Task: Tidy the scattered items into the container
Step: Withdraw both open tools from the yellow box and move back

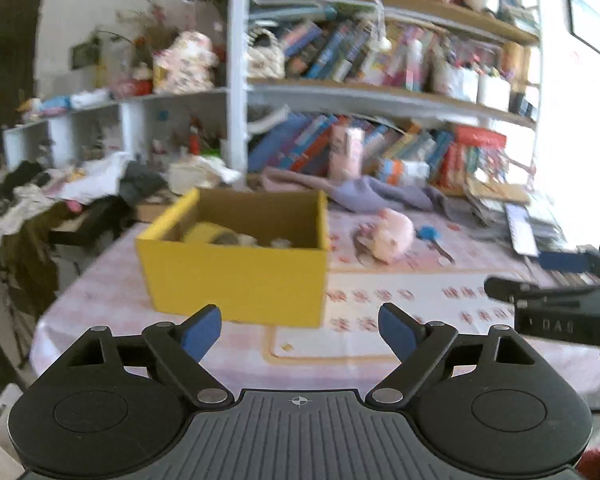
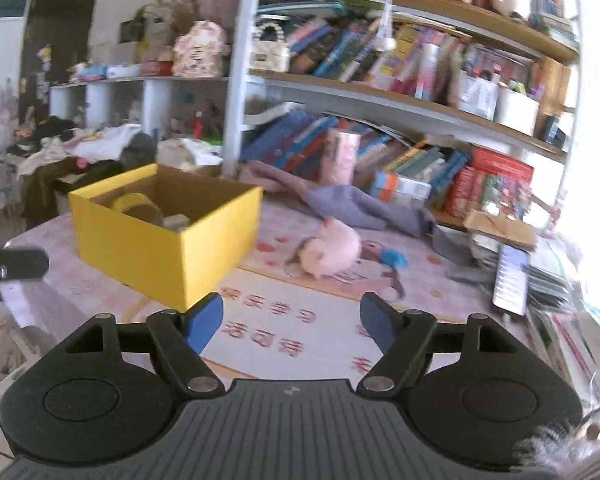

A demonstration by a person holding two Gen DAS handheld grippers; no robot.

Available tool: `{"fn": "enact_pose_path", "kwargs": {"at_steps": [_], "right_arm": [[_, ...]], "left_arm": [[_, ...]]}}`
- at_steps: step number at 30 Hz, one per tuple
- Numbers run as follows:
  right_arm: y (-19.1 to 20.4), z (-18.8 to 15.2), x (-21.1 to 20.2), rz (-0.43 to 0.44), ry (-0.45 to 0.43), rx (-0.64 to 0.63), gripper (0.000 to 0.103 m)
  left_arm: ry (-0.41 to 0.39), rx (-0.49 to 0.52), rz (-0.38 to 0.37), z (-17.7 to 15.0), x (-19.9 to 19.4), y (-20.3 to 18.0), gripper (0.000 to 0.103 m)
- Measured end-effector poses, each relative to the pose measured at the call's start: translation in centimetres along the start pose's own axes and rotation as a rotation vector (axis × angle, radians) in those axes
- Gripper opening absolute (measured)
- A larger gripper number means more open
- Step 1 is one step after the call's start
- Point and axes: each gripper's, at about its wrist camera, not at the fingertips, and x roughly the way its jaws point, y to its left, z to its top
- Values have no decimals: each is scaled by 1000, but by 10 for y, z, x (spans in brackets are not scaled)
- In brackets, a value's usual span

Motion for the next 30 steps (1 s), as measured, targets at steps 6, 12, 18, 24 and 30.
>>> {"fn": "enact_pose_path", "kwargs": {"at_steps": [6, 12, 18, 24, 30], "right_arm": [[-20, -12, -11, -80, 13, 41, 79], [-39, -18, -18, -120, 37, 58, 83], [-52, -26, -22, -135, 86, 68, 83], [-62, -27, -17, -150, 113, 74, 83], [-77, -31, -10, -175, 142, 90, 84]], "left_arm": [[-14, 85, -88, 2, 5, -26, 90], [10, 133, -177, 4, 19, -51, 91], [58, 236, -261, 2, 28, -78, 91], [68, 264, -308, 2, 35, -93, 93], [95, 259, -337, 5, 53, -103, 94]]}}
